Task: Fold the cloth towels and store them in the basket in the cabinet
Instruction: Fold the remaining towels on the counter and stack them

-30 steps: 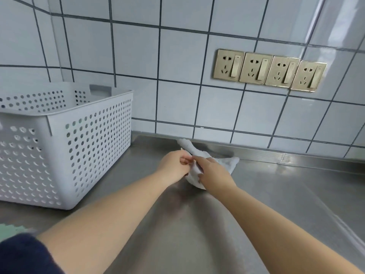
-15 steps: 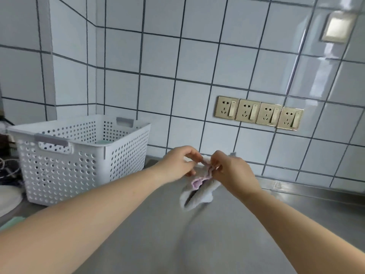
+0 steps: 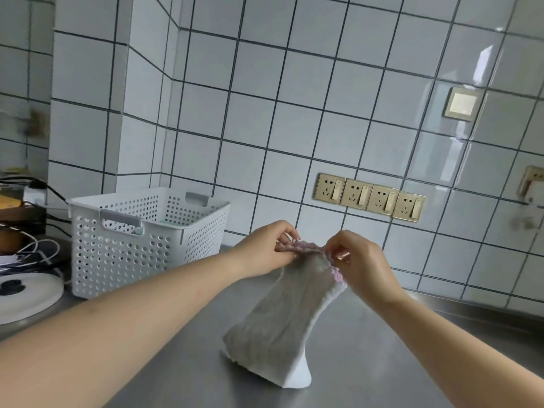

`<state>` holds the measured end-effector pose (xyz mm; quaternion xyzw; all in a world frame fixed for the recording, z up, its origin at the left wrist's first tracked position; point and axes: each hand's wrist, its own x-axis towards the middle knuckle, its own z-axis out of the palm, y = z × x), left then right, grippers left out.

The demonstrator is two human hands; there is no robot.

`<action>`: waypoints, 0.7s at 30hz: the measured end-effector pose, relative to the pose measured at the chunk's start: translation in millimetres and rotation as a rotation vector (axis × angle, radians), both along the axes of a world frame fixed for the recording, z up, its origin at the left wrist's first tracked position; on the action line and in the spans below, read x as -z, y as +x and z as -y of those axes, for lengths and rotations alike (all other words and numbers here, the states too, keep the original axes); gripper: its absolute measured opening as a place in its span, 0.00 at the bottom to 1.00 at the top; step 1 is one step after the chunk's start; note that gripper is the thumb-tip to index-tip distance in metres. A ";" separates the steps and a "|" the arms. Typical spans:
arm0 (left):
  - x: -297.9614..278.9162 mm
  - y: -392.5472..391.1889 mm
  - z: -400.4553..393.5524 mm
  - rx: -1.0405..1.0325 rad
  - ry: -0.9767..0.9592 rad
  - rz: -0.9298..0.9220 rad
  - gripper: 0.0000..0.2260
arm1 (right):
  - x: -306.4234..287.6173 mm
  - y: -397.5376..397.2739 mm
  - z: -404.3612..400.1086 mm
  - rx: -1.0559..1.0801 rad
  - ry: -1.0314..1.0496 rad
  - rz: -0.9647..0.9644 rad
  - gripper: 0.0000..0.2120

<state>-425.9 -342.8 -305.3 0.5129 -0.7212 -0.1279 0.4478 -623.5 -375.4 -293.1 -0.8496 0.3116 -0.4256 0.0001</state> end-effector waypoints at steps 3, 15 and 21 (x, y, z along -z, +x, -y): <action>-5.4 1.2 -10.4 -0.061 -0.112 0.015 0.09 | -4.3 -6.3 -5.5 -0.008 0.096 0.058 0.19; -27.0 37.1 -9.8 -0.329 -0.187 -0.119 0.02 | -20.5 -33.2 -0.2 -0.024 0.252 0.322 0.08; -42.9 56.8 2.6 -0.324 -0.028 -0.261 0.03 | -48.4 -50.8 29.5 0.212 0.134 -0.057 0.09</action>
